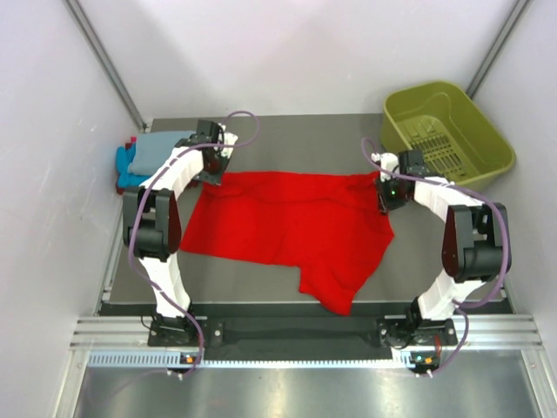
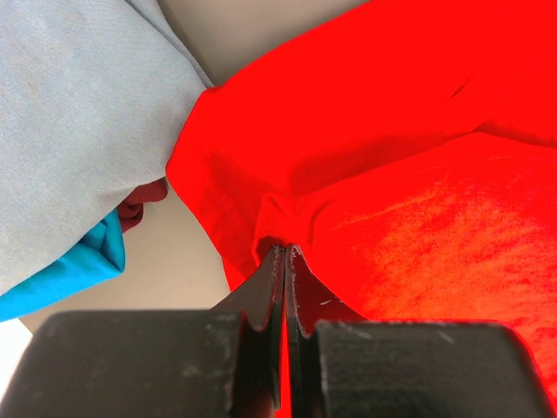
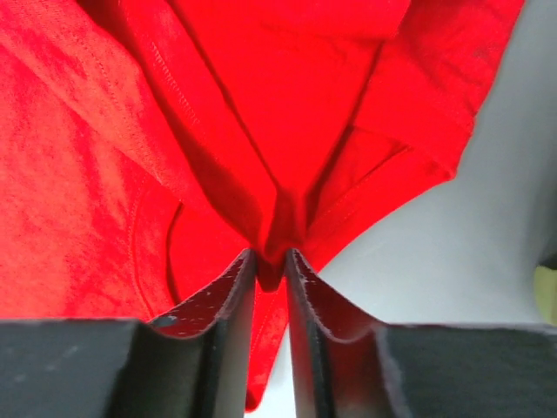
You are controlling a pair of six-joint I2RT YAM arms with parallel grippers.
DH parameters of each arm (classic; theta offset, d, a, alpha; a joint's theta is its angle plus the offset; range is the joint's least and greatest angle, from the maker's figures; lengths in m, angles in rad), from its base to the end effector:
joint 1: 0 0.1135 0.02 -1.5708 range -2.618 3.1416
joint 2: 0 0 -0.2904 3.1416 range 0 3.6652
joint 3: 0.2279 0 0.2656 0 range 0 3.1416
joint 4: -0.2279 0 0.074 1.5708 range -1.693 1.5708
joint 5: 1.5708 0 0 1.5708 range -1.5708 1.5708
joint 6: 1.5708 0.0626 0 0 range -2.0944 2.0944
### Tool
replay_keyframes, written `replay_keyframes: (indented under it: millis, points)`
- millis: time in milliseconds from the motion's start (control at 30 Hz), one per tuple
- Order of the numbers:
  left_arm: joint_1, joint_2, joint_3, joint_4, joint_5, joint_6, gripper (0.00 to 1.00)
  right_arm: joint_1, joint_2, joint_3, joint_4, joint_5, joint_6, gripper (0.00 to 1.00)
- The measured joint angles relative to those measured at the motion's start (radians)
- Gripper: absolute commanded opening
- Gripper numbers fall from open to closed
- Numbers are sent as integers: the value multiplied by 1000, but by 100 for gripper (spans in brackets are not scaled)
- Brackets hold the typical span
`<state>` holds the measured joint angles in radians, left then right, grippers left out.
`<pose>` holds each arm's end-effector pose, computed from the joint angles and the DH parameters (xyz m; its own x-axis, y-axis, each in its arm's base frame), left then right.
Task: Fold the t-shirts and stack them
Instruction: Flatten the tshirt out
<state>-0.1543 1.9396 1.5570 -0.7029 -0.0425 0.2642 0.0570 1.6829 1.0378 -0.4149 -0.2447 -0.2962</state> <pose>0.4459 -0.0667 0.2227 -0.8087 0.3898 -0.4405 0.3576 0.9204 0.1581 0.3597 0.0357 0.1769 -0.7824 -0.3283 -0.5293 -0.4202 0.9055 0.0594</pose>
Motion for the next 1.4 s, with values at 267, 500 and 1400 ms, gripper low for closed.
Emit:
replay_keyframes:
  millis: [267,500,1400]
  points:
    - [2,0,0,0,-8,1,0,0,0,43,-8,26,-8,0]
    - [30,-21,18,3,-14,16,0,0,-49,207,-28,88,-42,0]
    - [49,-1007,46,-54,96,26,0,-88,-1093,512,-371,305,73,0]
